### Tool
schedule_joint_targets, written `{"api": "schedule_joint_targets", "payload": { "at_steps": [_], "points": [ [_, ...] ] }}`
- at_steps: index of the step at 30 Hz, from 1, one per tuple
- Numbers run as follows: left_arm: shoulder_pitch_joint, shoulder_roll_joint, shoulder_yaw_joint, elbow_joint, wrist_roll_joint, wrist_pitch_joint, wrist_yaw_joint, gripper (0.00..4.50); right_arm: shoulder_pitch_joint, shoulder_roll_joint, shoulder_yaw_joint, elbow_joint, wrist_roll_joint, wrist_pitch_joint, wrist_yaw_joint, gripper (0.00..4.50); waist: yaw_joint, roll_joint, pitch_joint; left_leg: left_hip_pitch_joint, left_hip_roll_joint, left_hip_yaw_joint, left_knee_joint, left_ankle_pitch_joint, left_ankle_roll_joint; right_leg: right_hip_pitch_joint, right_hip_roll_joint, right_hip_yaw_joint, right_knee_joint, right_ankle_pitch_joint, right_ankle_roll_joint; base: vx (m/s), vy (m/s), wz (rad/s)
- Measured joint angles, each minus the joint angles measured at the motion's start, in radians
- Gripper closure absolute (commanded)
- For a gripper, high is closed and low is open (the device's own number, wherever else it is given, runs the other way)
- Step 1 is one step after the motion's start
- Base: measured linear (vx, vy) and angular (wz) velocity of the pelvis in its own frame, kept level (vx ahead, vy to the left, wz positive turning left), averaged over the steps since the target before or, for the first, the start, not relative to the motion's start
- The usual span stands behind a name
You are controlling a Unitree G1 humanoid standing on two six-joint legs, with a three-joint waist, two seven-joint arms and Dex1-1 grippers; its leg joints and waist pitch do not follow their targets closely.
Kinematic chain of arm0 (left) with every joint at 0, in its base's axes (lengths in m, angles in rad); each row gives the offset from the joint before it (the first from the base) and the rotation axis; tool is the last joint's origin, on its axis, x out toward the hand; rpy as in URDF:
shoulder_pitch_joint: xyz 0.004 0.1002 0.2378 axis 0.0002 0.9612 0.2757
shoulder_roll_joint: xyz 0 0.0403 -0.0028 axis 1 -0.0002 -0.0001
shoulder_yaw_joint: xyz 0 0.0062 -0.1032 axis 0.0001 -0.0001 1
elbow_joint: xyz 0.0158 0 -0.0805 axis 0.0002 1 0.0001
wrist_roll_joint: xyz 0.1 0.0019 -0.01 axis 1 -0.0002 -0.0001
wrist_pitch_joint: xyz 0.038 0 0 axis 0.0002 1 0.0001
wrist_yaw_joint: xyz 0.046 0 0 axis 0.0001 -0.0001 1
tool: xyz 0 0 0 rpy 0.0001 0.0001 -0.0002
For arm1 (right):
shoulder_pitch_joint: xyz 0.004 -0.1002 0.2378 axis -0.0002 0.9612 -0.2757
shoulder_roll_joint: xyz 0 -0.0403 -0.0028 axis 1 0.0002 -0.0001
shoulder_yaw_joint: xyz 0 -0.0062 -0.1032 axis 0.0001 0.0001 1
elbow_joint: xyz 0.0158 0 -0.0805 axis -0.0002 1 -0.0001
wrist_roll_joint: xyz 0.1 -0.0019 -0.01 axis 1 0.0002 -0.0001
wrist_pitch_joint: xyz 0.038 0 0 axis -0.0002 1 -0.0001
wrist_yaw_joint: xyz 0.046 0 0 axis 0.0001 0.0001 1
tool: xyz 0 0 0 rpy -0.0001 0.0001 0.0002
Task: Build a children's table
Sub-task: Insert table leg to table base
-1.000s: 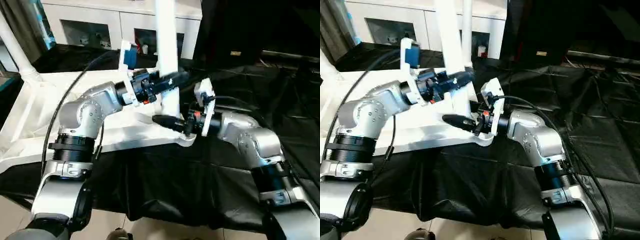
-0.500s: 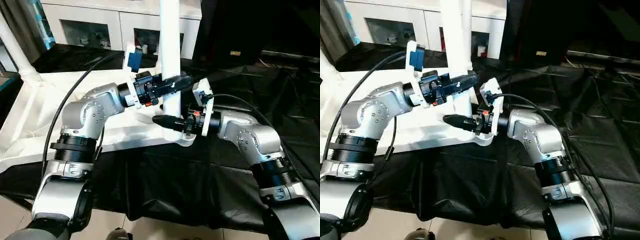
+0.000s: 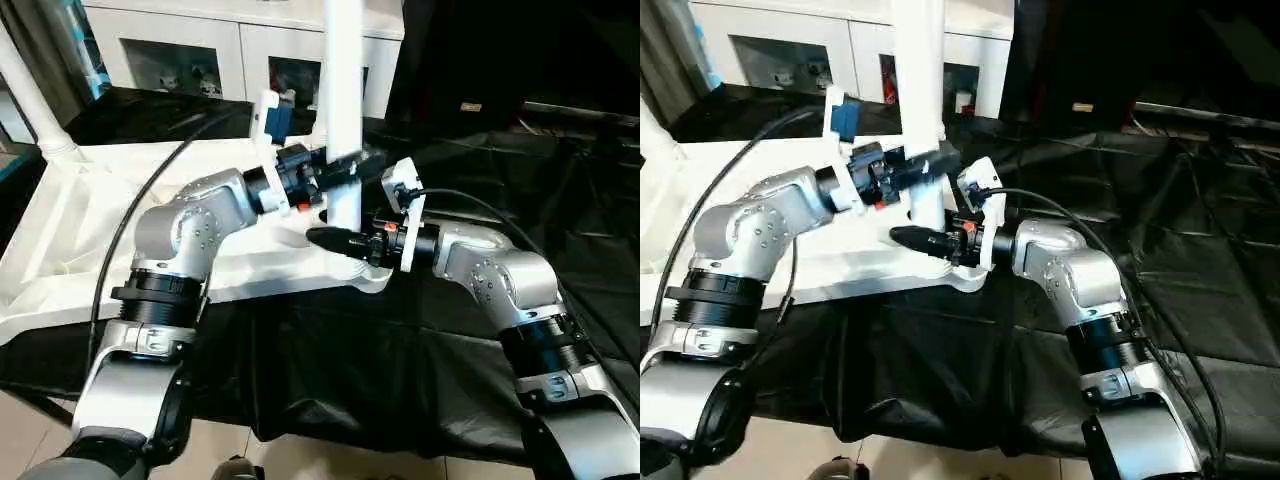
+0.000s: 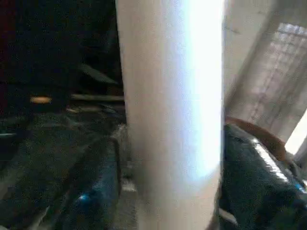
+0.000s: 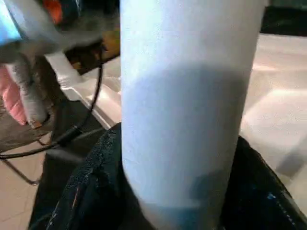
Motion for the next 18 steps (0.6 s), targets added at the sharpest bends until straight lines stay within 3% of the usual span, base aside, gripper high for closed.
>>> {"api": "schedule_joint_targets", "payload": {
  "at_steps": [2, 4, 13, 18],
  "points": [
    [-0.011, -0.01, 0.015, 0.005, 0.011, -0.004, 0.056, 1.43, 0.0, 0.002, -0.002, 0.0, -0.001, 0.0, -0.007, 2.46, 0.0, 0.0, 0.0, 0.0, 0.0, 0.0, 0.0, 0.0, 0.0, 0.0, 0.0, 0.0, 0.0, 0.0, 0.0, 0.0, 0.0, 0.0],
    [-0.017, -0.012, 0.025, 0.006, 0.012, -0.005, 0.082, 1.71, 0.0, 0.006, -0.001, 0.0, -0.001, 0.0, -0.009, 2.47, 0.0, -0.005, 0.001, 0.0, 0.0, 0.0, 0.0, 0.0, 0.0, 0.0, 0.0, 0.0, 0.0, 0.0, 0.0, 0.0, 0.0, 0.0],
    [-0.014, -0.035, 0.042, -0.016, -0.021, 0.043, 0.098, 2.46, -0.003, 0.011, 0.001, 0.003, -0.018, -0.004, -0.017, 2.49, 0.002, -0.012, 0.001, -0.001, 0.0, 0.001, 0.0, 0.0, 0.0, -0.001, 0.0, 0.0, 0.0, 0.0, 0.0, 0.0, 0.0, 0.0],
    [-0.014, -0.04, 0.044, -0.028, -0.029, 0.046, 0.099, 2.6, -0.005, 0.013, 0.002, 0.004, -0.023, -0.021, -0.019, 2.5, 0.0, -0.014, 0.001, -0.001, 0.0, 0.001, 0.0, 0.0, 0.0, -0.001, 0.0, 0.0, 0.0, 0.0, 0.0, 0.0, 0.0, 0.0]
  ]
}}
